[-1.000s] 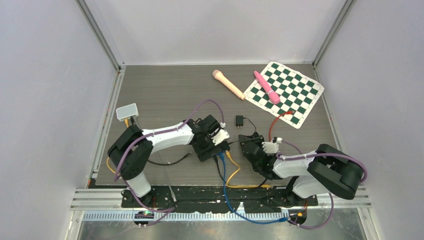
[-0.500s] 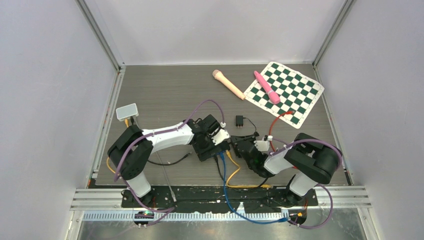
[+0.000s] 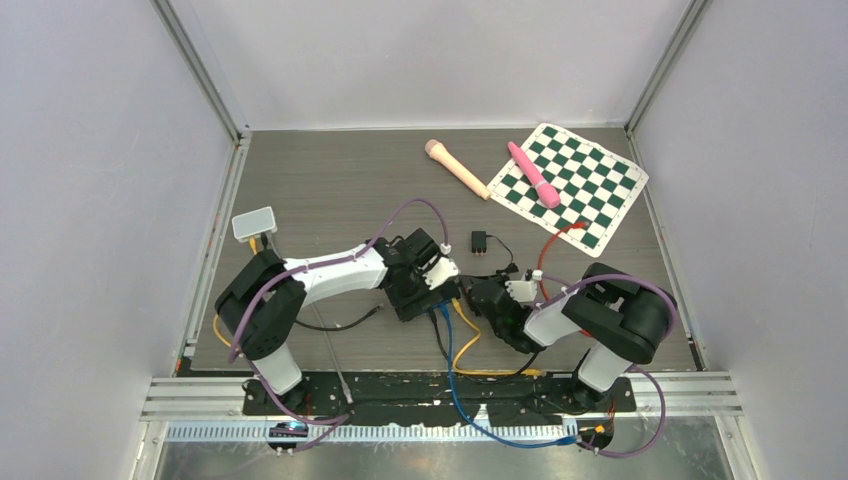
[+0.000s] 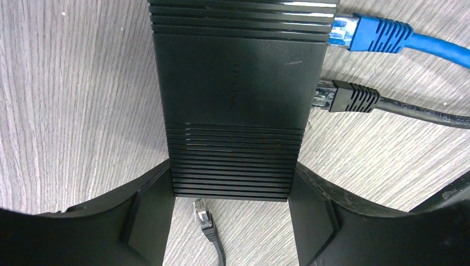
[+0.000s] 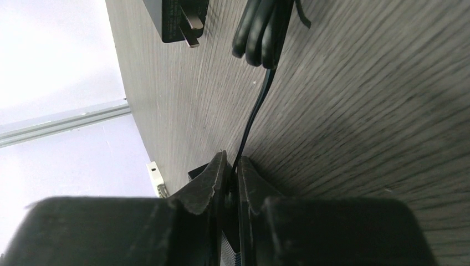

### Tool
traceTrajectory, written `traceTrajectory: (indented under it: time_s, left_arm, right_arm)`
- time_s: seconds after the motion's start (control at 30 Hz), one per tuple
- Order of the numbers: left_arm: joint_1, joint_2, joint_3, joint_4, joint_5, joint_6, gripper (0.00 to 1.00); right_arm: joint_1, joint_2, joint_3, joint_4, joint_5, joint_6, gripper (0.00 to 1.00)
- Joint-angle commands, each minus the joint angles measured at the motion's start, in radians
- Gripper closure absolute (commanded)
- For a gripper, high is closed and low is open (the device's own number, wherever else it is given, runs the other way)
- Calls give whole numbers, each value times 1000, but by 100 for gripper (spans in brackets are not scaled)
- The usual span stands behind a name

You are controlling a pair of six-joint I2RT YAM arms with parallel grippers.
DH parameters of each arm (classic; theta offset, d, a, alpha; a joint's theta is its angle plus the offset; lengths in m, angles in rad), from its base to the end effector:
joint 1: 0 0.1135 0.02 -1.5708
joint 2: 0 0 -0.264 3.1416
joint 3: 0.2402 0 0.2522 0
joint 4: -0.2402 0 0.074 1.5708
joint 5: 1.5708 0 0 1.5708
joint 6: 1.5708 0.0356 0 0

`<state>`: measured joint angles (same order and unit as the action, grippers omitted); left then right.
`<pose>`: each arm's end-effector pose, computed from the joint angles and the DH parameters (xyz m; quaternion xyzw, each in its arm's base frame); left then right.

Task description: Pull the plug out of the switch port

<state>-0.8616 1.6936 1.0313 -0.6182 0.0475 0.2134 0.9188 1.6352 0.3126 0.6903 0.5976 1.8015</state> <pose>0.2030 -0.2392 0.1672 0.5094 0.8480 -0.0683 0.1296 0.1608 0.1776 0.0931 0.4845 0.7138 0.3677 0.3471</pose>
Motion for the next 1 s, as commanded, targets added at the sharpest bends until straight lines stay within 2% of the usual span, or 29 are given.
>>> traceTrajectory:
  time_s: [0.0, 0.1, 0.2, 0.37, 0.5, 0.67, 0.97]
  left_arm:
    - [-7, -42, 10, 55, 30, 13, 64]
    - [-7, -48, 3, 57, 30, 14, 65]
    - [-6, -56, -7, 64, 33, 11, 66]
    - [-7, -65, -14, 66, 33, 10, 66]
    - [-7, -66, -17, 66, 32, 9, 67]
    - [-7, -68, -20, 67, 31, 9, 68]
    - [-7, -68, -19, 61, 32, 10, 69]
  right_arm:
    - [-2, -10, 6, 41, 15, -33, 85]
    - [-2, -25, -2, 46, 33, -48, 82]
    - [-3, -33, -3, 33, 36, -52, 69]
    - [-5, -11, 21, 28, 8, -52, 67]
    - [-4, 24, 37, 39, -19, -53, 74]
    - [-5, 26, 21, 77, -4, -55, 93]
    - [-32, -86, -31, 56, 107, -207, 95]
